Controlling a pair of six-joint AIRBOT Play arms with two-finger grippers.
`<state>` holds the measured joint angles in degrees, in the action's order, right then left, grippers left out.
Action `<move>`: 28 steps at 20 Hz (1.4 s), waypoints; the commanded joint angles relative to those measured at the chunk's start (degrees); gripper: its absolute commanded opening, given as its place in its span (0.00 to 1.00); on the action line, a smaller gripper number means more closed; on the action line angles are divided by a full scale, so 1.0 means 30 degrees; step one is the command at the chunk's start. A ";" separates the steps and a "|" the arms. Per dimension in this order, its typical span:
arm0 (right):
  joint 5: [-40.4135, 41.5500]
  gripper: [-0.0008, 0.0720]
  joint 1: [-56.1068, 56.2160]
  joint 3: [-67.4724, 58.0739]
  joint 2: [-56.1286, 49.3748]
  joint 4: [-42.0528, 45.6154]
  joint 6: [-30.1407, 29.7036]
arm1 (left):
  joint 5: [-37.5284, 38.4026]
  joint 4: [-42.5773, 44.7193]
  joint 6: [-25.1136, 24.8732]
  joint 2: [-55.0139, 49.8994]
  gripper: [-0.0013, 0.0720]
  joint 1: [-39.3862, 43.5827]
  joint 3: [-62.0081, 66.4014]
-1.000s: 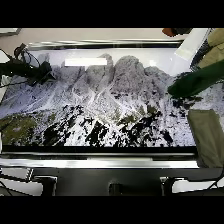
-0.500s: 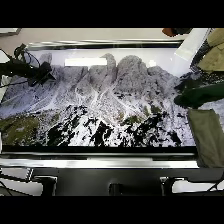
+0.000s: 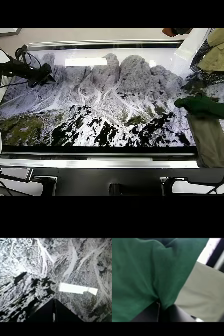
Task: Fold the clothes and pants, and hang the long-sleeved shirts on hangers.
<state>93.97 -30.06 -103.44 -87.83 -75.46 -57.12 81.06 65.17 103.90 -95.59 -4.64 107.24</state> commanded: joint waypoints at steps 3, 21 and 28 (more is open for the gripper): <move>0.0131 0.05 -0.1005 0.4546 0.1530 0.2164 -0.0306 | 0.0058 0.0015 -0.0153 -0.0066 0.04 -0.0015 -0.0007; -0.1093 0.06 -0.2637 1.2677 0.3009 0.2973 -0.1668 | 0.0058 0.0015 -0.0146 -0.0321 0.04 -0.0007 -0.0007; -0.1027 0.05 -0.2637 1.3908 0.3009 0.4896 -0.1603 | 0.0051 0.0015 -0.0146 -0.0321 0.04 -0.0007 -0.0007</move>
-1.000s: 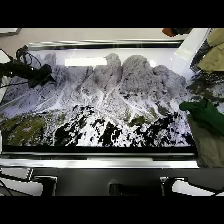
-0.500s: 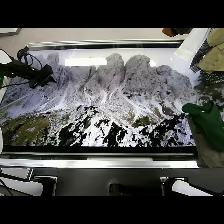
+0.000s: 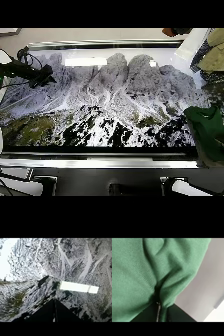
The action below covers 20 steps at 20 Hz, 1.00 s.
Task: Fold the clothes and pants, and hang the long-sleeved shirts on hangers.
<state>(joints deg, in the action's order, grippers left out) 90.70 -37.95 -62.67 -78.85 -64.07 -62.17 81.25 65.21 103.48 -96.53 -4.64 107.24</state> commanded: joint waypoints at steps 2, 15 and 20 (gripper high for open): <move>0.0160 0.05 -0.0007 0.0328 0.0015 0.1501 0.0080 | -0.0022 0.0000 -0.0007 -0.0007 0.04 -0.0007 -0.0007; -0.3461 0.45 0.0102 -0.2907 0.0874 -0.4386 -0.2208 | 0.0998 0.1406 -0.1377 0.0000 0.06 -0.0015 -0.0007; -0.6849 0.23 0.5719 -0.5406 0.1479 -1.2109 -0.7555 | 0.1778 0.2922 -0.3351 0.0452 0.04 0.0401 -0.0022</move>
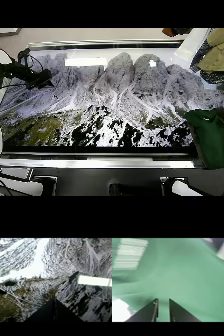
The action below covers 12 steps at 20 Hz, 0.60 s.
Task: Fold the clothes and pants, and hang the long-sleeved shirts on hangers.
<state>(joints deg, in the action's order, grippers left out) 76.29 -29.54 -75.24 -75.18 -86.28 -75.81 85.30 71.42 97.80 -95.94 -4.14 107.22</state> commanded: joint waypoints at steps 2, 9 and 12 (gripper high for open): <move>-0.2135 0.16 0.6535 -0.1239 0.0255 -0.5158 -0.3585 | 0.0357 0.0998 -0.2674 0.0867 0.04 0.0750 -0.0379; -0.4590 0.06 1.4630 -0.1239 0.0240 -0.3927 -0.3147 | -0.2441 0.1224 -0.2900 0.5362 0.04 0.1508 -0.7257; -0.5442 0.06 1.5147 -0.1246 0.0248 -0.3912 -0.3461 | -0.2157 0.1676 -0.2914 0.5712 0.04 0.1494 -0.7868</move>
